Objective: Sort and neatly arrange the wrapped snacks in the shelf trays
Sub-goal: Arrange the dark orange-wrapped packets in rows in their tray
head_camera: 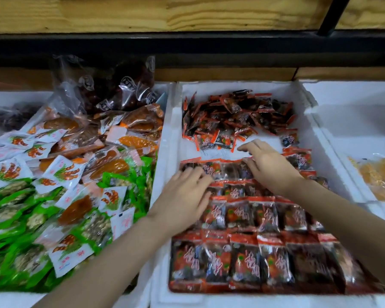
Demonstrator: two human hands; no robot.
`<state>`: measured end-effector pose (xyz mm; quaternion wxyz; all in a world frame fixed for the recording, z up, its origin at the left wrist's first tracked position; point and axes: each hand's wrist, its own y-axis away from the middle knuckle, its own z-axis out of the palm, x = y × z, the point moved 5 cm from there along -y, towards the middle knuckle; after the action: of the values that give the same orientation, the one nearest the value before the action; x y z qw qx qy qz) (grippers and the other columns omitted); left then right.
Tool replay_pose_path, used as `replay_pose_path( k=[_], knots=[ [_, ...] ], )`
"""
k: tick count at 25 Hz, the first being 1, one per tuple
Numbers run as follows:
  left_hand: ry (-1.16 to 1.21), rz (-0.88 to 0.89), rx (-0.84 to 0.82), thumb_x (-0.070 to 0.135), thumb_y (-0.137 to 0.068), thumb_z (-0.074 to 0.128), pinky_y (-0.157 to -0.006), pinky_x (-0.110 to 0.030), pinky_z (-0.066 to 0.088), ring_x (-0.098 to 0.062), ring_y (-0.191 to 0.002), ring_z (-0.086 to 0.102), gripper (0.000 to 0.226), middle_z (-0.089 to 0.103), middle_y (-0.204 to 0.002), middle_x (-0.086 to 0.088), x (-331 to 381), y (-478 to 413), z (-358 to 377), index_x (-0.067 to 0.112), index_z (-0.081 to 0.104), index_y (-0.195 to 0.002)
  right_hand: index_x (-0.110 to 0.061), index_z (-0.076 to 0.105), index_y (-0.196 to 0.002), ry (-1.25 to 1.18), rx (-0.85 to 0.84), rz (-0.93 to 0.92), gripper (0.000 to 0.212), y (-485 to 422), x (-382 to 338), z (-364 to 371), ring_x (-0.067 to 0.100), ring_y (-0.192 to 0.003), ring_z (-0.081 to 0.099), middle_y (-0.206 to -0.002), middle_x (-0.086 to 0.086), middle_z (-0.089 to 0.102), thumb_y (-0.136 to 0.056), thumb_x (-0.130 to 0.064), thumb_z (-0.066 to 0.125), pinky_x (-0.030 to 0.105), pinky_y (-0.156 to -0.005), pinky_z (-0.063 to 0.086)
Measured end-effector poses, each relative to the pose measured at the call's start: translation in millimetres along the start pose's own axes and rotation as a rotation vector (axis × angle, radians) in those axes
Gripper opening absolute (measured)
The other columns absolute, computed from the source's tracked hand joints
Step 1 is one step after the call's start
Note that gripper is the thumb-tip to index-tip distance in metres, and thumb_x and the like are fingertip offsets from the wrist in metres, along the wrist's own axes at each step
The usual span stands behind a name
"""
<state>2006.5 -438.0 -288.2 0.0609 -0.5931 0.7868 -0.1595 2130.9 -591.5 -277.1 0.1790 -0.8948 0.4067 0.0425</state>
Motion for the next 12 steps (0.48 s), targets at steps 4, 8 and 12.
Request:
replay_pose_path(
  k=[4,8,12],
  knots=[
    [0.075,-0.188,-0.084,0.030,-0.099,0.041,-0.103,-0.033,0.030,-0.019,-0.123,0.039,0.040,0.043,-0.132,-0.002,-36,-88,32,0.017,0.040,-0.137,-0.014,0.035,-0.139,-0.037,-0.113,0.128,0.044,-37,55,21,0.024,-0.130,0.034,-0.141,0.009,0.038,-0.097,-0.019,0.047,0.032,-0.103,0.029],
    [0.177,-0.373,-0.144,0.031,-0.098,0.046,-0.109,-0.038,0.030,-0.025,-0.130,0.037,0.049,0.040,-0.141,-0.008,-78,-144,75,0.015,0.035,-0.143,-0.016,0.026,-0.146,-0.155,-0.196,0.106,0.055,-77,63,50,0.020,-0.137,0.030,-0.151,0.004,0.030,-0.096,-0.019,0.050,0.029,-0.109,0.025],
    [0.194,-0.395,-0.127,0.031,-0.097,0.049,-0.112,-0.037,0.025,-0.025,-0.134,0.030,0.053,0.037,-0.145,-0.009,-104,-165,91,0.014,0.034,-0.144,-0.013,0.027,-0.146,-0.158,-0.254,0.065,0.058,-107,55,73,0.023,-0.134,0.034,-0.147,0.010,0.036,-0.094,-0.019,0.053,0.028,-0.107,0.028]
  ],
)
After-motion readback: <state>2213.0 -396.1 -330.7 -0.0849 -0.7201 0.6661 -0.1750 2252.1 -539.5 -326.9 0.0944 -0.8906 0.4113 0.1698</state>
